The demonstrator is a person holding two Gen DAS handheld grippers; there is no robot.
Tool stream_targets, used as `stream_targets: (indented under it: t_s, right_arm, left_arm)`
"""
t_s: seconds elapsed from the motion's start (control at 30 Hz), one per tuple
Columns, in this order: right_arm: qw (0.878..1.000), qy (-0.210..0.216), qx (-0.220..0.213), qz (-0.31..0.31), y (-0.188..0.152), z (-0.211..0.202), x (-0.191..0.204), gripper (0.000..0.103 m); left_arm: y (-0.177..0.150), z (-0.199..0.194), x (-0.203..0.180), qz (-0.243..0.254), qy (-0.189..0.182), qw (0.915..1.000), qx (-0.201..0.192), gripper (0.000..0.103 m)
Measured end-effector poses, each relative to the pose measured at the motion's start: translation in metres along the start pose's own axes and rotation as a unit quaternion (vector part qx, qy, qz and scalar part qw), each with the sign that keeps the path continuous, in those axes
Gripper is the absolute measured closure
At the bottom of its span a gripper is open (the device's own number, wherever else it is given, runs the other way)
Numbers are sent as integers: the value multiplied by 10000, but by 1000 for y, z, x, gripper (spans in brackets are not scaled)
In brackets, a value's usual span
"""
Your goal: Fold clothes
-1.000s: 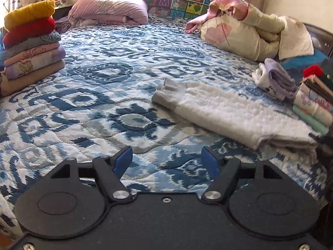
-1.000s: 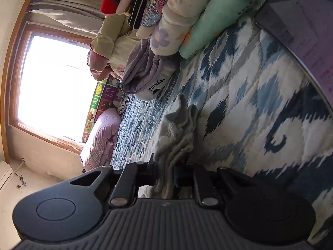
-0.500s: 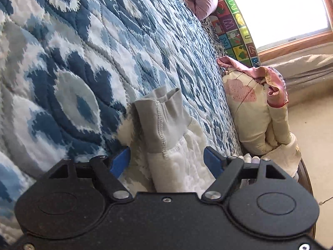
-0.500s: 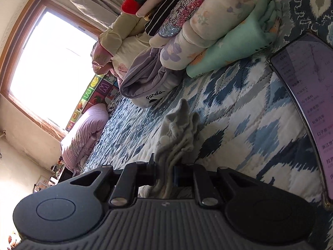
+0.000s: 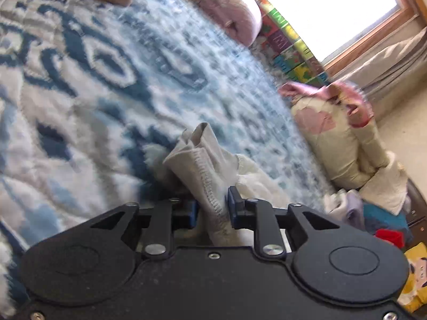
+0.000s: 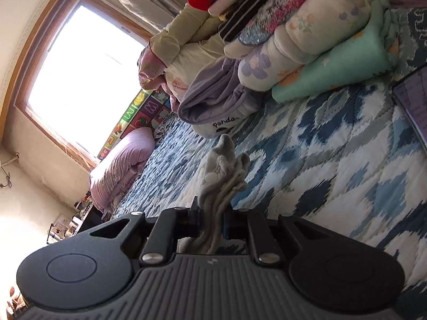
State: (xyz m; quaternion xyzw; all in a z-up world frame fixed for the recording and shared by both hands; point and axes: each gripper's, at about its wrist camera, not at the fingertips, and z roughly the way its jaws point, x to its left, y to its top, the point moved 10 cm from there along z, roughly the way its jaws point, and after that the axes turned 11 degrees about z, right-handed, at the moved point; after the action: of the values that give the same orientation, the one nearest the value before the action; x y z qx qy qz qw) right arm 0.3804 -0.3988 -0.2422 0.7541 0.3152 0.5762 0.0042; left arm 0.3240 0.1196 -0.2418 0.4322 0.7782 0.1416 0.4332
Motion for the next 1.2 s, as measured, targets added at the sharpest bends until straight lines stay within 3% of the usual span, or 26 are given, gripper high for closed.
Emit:
stream_targets:
  t_s: [0.07,0.13,0.23,0.43,0.5,0.57,0.63,0.67,0.7,0.8,0.87,0.97,1.03,1.07,1.1,1.2]
  right_arm:
    - [9991,-261,317,133,-13,13,-9,87]
    - [9987,-344,338,163,-16,13,-12,87]
    - [9986,-300,373,235,-18,10,-13,86]
    - [9981,-325,407,323,-23,7,-19,86]
    - [9981,-341,403,307,-24,7,-19,86]
    - [9980,-349,404,324,-24,8,-19,86]
    - [9980,-355,405,333,-23,9,-20,86]
    - [9980,-358,405,327,-23,10,-20,86]
    - [9980,-361,405,320,-23,10,-20,87]
    - [9981,-339,429,271,-23,12,-20,87]
    - [9982,-310,441,258,-22,12,-21,87]
    - [9984,-275,434,215,-22,13,-21,87]
    - [9987,-258,417,164,-22,12,-21,87]
    - [9987,-247,414,154,-22,12,-21,87]
    - [9988,-236,412,143,-23,11,-21,87]
    - [9988,-221,404,178,-22,11,-21,88]
  left_arm:
    - [3,-26,11,-7,177,9993,-335,70]
    - [10,-37,-2,464,245,9975,-481,64]
    - [20,-51,-28,1265,307,9893,-656,64]
    - [22,-15,-103,2902,252,9544,-659,64]
    - [15,5,-118,3388,210,9386,-622,64]
    - [3,29,-112,3807,473,9224,-449,63]
    - [-8,52,-73,3454,725,9356,-6,55]
    - [-9,52,-62,3184,619,9459,-21,56]
    - [-9,45,-61,3165,631,9465,-32,56]
    - [-9,24,-74,3527,815,9321,-117,57]
    - [5,14,-76,3358,758,9379,-419,59]
    - [22,15,-92,3638,694,9264,-680,59]
    - [23,31,-93,3887,699,9171,-536,54]
    - [20,50,-73,3848,1071,9167,-107,45]
    - [18,59,-57,3614,1143,9253,105,41]
    - [29,47,-54,3052,1155,9452,75,40]
